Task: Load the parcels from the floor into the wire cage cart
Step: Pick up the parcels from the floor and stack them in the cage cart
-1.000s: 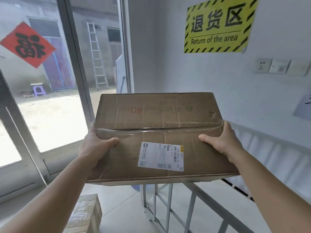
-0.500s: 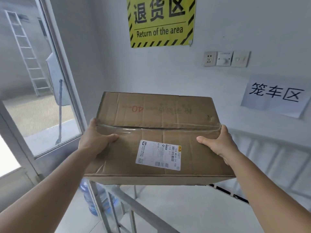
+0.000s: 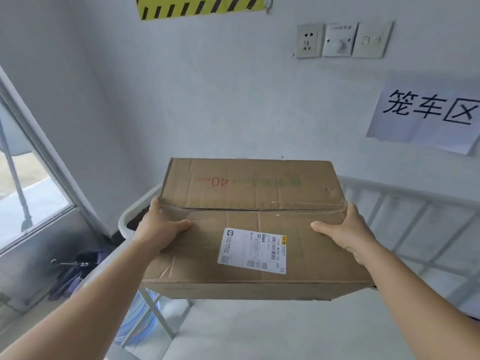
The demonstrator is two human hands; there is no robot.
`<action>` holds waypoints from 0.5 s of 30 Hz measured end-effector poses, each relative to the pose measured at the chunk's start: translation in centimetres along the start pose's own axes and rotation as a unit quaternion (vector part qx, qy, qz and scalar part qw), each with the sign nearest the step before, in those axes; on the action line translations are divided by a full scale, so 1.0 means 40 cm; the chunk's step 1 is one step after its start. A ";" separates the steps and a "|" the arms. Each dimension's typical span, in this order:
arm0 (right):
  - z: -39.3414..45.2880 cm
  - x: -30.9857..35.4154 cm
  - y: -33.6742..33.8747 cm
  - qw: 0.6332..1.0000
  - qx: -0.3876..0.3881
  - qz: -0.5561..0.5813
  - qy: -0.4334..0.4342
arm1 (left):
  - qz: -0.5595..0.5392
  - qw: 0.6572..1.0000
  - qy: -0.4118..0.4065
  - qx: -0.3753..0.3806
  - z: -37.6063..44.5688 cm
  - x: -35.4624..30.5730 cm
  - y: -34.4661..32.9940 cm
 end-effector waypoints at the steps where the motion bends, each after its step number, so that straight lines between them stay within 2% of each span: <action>1: 0.018 -0.011 -0.012 1.000 -0.001 0.004 -0.016 | 0.003 1.000 0.000 0.014 0.038 0.005 -0.014; 8: 0.130 -0.085 -0.111 0.993 -0.015 0.031 -0.117 | 0.013 0.993 0.020 0.115 0.296 0.073 -0.111; 15: 0.225 -0.175 -0.219 0.980 -0.022 0.060 -0.187 | 0.047 0.982 0.033 0.180 0.487 0.134 -0.202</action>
Point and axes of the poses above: each hand's wrist, its own z-axis towards the middle knuckle, its own y-axis out of the back of the hand, x = y × z, the point moved 7 cm from there along z, towards the middle knuckle, and after that the axes turned 14 degrees about x, right-handed, at the moved point
